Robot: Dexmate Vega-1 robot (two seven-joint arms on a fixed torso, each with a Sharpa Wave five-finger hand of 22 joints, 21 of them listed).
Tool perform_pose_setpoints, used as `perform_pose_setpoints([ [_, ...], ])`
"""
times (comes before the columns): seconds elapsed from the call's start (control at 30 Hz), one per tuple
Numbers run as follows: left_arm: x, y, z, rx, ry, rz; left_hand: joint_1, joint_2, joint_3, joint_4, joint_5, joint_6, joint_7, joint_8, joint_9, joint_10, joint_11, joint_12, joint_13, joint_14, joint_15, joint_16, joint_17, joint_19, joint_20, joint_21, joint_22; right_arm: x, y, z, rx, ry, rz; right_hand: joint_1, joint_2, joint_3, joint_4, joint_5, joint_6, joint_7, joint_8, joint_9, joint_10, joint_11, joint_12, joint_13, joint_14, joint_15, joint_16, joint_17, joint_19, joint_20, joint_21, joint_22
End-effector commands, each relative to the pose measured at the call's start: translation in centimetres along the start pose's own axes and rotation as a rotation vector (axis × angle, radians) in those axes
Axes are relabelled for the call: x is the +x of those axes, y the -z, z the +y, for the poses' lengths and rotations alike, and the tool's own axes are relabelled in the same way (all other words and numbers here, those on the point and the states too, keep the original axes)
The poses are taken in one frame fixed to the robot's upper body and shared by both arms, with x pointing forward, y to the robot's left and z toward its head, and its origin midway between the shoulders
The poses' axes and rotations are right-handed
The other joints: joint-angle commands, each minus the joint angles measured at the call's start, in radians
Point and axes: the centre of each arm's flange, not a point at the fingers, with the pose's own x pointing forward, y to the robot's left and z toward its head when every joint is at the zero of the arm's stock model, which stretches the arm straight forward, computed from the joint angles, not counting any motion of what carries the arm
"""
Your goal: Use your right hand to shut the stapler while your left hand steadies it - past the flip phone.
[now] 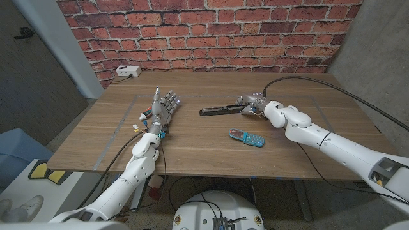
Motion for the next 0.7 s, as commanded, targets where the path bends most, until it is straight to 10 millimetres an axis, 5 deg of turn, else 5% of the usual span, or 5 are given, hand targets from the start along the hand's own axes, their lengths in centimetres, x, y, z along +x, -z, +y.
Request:
perform_pose_setpoints([
  [0.03,-0.1,0.1,-0.5,-0.001,0.009,0.002,0.000,0.003,-0.005,-0.002,0.004,0.004,0.000,0.001,0.003,0.007,0.002,-0.001,0.002,0.009,-0.014,0.002,0.003,0.003,-0.002,-0.005,0.002,-1.0,0.5,-1.4,0.072,0.039,-0.008,-0.006,0.030,0.035,0.000,0.001,0.068,-0.035,0.000,-0.005,0.090,-0.056,-0.005,-0.001,0.085,-0.230,-0.005,0.000,-0.004,-0.146,0.020,0.002],
  [0.7,0.4,-0.2,-1.8,0.000,0.024,-0.004,0.010,0.017,0.000,-0.004,0.004,0.007,0.001,0.002,0.003,0.007,-0.001,-0.002,0.002,0.011,-0.015,0.002,0.002,0.005,-0.004,-0.005,0.002,-3.7,1.7,-5.6,0.183,0.107,0.024,-0.009,0.021,0.056,-0.020,0.006,0.099,0.007,-0.003,-0.017,0.129,-0.040,0.001,-0.002,0.162,-0.227,0.015,0.021,0.036,-0.138,0.060,0.001],
])
